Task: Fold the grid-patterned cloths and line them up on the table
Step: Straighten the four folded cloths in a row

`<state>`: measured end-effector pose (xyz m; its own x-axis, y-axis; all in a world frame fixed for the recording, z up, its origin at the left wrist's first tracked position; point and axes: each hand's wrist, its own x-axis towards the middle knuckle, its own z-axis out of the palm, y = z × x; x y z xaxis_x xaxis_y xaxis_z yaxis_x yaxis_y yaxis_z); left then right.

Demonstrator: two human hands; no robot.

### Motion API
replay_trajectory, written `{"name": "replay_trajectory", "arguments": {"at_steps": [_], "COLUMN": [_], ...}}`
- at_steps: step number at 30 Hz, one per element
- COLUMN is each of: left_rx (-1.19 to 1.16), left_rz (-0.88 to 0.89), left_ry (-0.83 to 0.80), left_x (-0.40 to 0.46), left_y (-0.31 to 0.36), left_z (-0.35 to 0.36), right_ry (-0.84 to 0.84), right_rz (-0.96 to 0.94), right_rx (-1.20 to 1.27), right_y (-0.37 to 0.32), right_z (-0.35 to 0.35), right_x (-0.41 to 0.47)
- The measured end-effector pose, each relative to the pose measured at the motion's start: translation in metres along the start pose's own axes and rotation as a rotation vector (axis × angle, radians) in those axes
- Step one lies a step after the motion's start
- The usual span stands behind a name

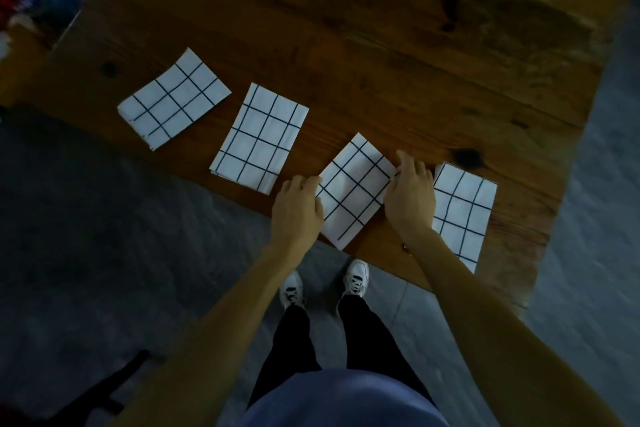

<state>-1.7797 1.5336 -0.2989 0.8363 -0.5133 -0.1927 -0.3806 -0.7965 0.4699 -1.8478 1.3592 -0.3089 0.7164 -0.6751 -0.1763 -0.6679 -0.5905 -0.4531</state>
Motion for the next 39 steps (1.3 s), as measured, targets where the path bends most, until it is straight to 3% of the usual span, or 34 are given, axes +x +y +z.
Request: {"name": "replay_trajectory", "arguments": {"at_steps": [21, 29, 35, 39], "left_rx": [-0.192, -0.209, -0.151, -0.116], "left_rz": [-0.052, -0.130, -0.134, -0.122], "left_ry": [0.027, 0.106, 0.070, 0.038], "left_x": [0.017, 0.004, 0.014, 0.037], "left_y": [0.009, -0.061, -0.110, -0.119], "left_z": [0.000, -0.059, -0.093, -0.091], "right_ry": [0.061, -0.043, -0.180, -0.172], "right_rz": [-0.105, -0.249, -0.165, -0.077], "right_rx": [0.037, 0.152, 0.230, 0.281], "right_y": [-0.002, -0.061, -0.113, -0.134], "right_z": [-0.006, 0.009, 0.035, 0.046], "right_x": [0.039, -0.014, -0.046, -0.036]}}
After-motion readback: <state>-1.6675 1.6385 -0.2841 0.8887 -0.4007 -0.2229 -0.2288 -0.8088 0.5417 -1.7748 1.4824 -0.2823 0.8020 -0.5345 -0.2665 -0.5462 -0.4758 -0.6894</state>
